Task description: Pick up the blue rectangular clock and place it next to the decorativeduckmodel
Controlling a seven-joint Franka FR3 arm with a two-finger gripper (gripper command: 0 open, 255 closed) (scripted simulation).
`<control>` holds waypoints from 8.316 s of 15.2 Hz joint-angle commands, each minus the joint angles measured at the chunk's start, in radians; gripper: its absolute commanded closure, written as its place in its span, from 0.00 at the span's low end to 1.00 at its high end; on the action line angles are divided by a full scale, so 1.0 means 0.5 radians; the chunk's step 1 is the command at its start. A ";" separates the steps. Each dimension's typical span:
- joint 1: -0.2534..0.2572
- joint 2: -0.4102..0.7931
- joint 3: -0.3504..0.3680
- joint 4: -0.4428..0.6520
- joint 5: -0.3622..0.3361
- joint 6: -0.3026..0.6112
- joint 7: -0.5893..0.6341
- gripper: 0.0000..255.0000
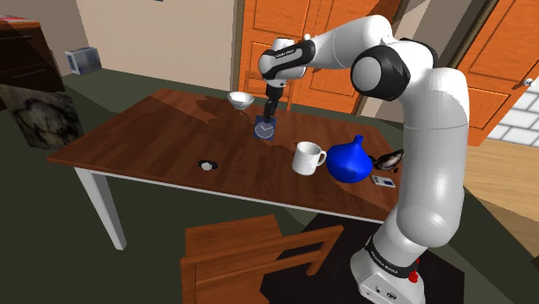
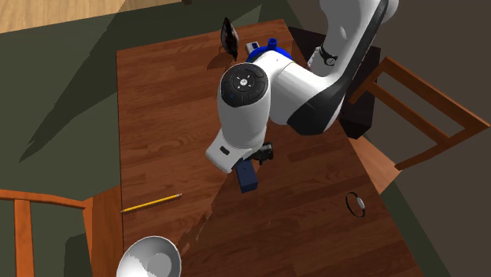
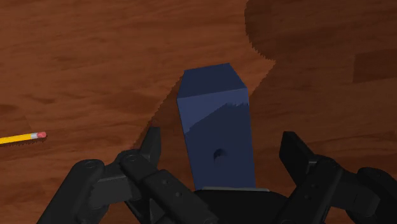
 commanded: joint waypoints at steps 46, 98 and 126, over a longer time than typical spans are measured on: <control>-0.010 -0.073 -0.016 0.343 -0.033 -0.412 0.023 1.00; -0.674 -1.203 -0.778 -0.663 -0.439 -0.455 -1.343 1.00; -1.007 -0.722 -1.196 -0.652 -0.088 -0.128 -2.212 1.00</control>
